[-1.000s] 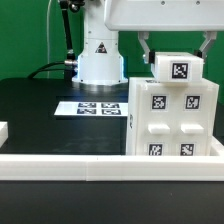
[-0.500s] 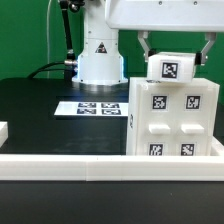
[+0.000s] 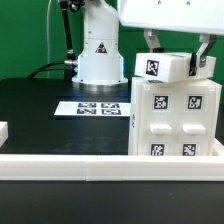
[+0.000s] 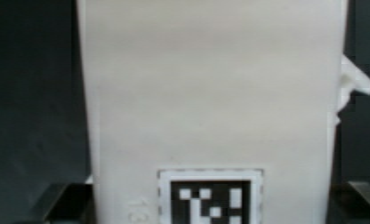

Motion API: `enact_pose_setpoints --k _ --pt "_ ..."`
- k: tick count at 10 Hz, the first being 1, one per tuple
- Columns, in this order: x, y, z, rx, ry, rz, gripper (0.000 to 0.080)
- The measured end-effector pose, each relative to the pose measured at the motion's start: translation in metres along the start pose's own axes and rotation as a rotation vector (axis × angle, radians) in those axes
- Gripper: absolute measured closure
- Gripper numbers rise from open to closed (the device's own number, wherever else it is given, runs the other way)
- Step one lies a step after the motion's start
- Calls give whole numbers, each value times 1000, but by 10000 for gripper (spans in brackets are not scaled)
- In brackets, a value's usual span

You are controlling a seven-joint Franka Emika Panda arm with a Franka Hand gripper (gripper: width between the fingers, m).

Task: Assemble cabinet

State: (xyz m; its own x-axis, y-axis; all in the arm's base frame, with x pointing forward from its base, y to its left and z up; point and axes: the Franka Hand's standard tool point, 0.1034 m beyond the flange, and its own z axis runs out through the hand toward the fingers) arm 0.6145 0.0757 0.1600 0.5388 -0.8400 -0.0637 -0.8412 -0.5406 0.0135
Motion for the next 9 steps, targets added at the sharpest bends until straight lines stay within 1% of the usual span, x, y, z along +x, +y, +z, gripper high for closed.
enact_pose_setpoints --k 1,2,4,5,6,7,8,9 --pt "0 -1 0 3 0 61 240" --pt "-2 -2 0 8 -4 182 240" --pt "-2 -5 0 26 3 346 240" --pt "-2 -7 0 31 3 469 240" --pt "-2 -8 0 38 3 516 240" --pt "-3 -9 0 47 -6 638 240" --pt "-3 -10 0 52 -8 700 240" --pt "-4 -11 0 54 -13 819 240"
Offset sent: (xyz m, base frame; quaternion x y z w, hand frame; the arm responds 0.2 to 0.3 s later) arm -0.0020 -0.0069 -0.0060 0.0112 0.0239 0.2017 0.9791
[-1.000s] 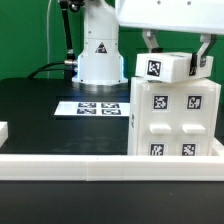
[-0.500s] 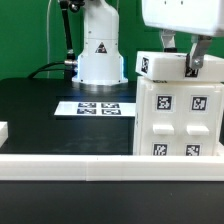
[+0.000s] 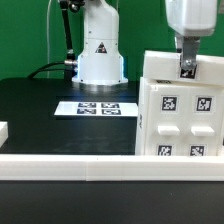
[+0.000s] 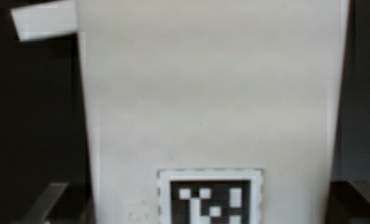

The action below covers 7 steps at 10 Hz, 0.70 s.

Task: Assemble cabinet

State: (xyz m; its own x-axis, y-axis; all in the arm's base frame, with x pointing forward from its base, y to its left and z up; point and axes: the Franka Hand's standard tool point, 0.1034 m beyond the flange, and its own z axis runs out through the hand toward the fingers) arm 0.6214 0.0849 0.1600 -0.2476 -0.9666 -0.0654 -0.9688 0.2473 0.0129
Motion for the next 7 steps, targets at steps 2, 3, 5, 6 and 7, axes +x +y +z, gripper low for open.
enact_pose_setpoints --k 2,3,5,6,7 --pt "-2 -1 -1 5 -13 66 240" --pt "-4 -2 -2 6 -34 106 240" --pt "-8 -2 -3 8 -53 122 239" --pt "-11 -2 -3 6 -66 89 239" --pt "-10 -3 -5 7 -79 77 70"
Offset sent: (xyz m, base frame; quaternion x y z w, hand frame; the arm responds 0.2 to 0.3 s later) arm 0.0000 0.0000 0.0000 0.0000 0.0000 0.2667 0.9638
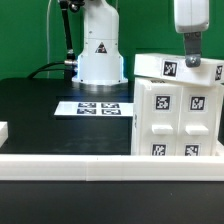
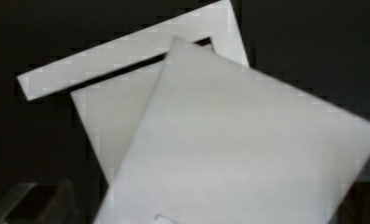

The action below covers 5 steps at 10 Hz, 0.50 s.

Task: Assemble cabinet

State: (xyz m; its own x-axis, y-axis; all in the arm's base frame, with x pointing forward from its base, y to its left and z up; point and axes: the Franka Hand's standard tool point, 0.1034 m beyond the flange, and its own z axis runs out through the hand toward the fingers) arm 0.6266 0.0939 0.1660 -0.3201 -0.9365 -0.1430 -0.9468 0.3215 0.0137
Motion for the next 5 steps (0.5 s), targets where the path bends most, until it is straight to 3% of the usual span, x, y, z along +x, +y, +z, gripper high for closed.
enact_pose_setpoints --k 1,5 --pt "1 -1 -2 3 -3 -2 14" --pt "-6 -2 -10 0 -23 -23 2"
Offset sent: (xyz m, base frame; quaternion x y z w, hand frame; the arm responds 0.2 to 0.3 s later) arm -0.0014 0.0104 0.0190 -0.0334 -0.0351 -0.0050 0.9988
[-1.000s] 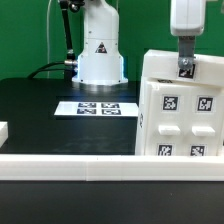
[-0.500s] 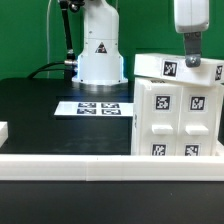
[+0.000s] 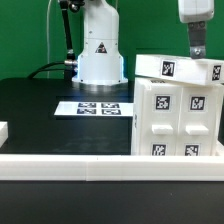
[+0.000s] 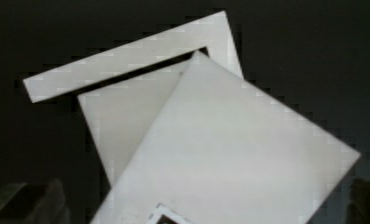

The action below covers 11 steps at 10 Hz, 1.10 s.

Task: Assemble cabinet

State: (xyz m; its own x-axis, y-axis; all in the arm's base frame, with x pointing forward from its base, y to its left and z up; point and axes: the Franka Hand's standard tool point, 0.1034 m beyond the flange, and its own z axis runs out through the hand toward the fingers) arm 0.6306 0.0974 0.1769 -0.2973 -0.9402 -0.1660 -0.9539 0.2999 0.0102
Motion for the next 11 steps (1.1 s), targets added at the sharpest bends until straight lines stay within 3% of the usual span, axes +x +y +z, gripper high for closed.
enact_pose_setpoints --k 4,5,6,11 --pt "-1 1 3 -6 1 -56 2" --pt "0 4 2 -50 27 -204 2" --pt "-3 0 0 -63 32 -357 2" --pt "-1 -5 -1 -83 25 -962 2"
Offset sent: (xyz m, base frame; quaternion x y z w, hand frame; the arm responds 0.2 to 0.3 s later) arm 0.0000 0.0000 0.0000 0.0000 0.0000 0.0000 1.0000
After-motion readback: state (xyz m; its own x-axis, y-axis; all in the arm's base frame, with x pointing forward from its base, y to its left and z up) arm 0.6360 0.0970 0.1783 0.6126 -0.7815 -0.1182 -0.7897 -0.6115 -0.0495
